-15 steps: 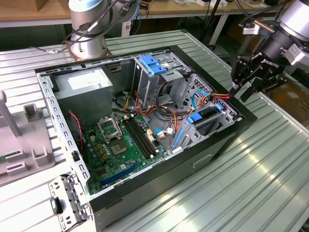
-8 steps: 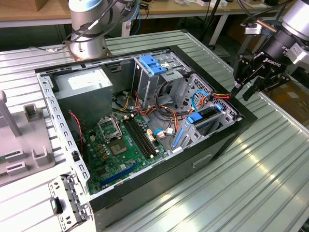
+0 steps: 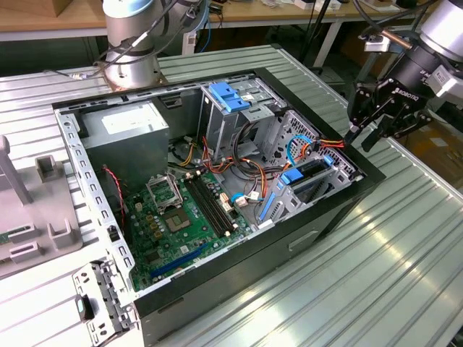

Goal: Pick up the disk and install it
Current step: 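Insert the first disk wire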

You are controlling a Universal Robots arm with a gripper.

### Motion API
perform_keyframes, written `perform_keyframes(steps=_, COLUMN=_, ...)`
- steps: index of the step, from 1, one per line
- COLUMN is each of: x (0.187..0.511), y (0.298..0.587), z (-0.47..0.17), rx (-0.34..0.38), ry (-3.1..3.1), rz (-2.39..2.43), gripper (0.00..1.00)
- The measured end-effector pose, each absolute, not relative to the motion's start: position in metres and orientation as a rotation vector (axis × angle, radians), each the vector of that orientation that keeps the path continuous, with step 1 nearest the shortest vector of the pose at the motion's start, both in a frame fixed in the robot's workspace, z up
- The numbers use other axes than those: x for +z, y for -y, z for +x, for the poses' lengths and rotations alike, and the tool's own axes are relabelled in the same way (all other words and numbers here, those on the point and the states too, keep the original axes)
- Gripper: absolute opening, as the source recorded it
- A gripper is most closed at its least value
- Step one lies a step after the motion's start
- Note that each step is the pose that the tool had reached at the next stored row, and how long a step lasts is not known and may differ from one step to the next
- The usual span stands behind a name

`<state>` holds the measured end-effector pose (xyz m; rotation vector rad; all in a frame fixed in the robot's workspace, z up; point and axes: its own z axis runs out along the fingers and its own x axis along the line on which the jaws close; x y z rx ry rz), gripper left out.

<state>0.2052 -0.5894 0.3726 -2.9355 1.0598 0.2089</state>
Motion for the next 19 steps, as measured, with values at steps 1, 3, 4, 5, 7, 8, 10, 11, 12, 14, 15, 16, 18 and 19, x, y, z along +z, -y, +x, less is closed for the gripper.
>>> perform_keyframes(steps=1, x=0.3723, y=0.5888, z=0.2048, rx=0.209, ry=-1.060, rz=-2.935, gripper=0.42)
perform_keyframes(steps=3, x=0.3713, y=0.5876, z=0.2040, rx=0.209, ry=-1.060, rz=-2.935, gripper=0.42)
perform_keyframes(steps=4, x=0.3708, y=0.5868, z=0.2039, rx=0.209, ry=-1.060, rz=-2.935, gripper=0.42)
perform_keyframes(steps=5, x=0.3704, y=0.5859, z=0.2039, rx=0.209, ry=-1.059, rz=-2.935, gripper=0.42)
perform_keyframes(steps=7, x=0.3684, y=0.5826, z=0.2035, rx=0.209, ry=-1.058, rz=-2.935, gripper=0.42)
perform_keyframes(steps=8, x=0.3670, y=0.5822, z=0.2035, rx=0.209, ry=-1.058, rz=-2.935, gripper=0.42)
perform_keyframes(steps=10, x=0.3651, y=0.5820, z=0.2033, rx=0.209, ry=-1.057, rz=-2.936, gripper=0.42)
perform_keyframes(steps=11, x=0.3643, y=0.5820, z=0.2032, rx=0.209, ry=-1.056, rz=-2.936, gripper=0.42)
perform_keyframes(steps=12, x=0.3642, y=0.5820, z=0.2032, rx=0.209, ry=-1.056, rz=-2.936, gripper=0.42)
perform_keyframes(steps=14, x=0.3640, y=0.5820, z=0.2032, rx=0.209, ry=-1.056, rz=-2.936, gripper=0.42)
perform_keyframes(steps=15, x=0.3640, y=0.5820, z=0.2032, rx=0.209, ry=-1.056, rz=-2.936, gripper=0.42)
perform_keyframes(steps=16, x=0.3640, y=0.5820, z=0.2032, rx=0.209, ry=-1.056, rz=-2.936, gripper=0.41)
perform_keyframes(steps=18, x=0.3640, y=0.5820, z=0.2032, rx=0.209, ry=-1.056, rz=-2.936, gripper=0.34)
perform_keyframes(steps=19, x=0.3640, y=0.5820, z=0.2032, rx=0.209, ry=-1.056, rz=-2.936, gripper=0.27)
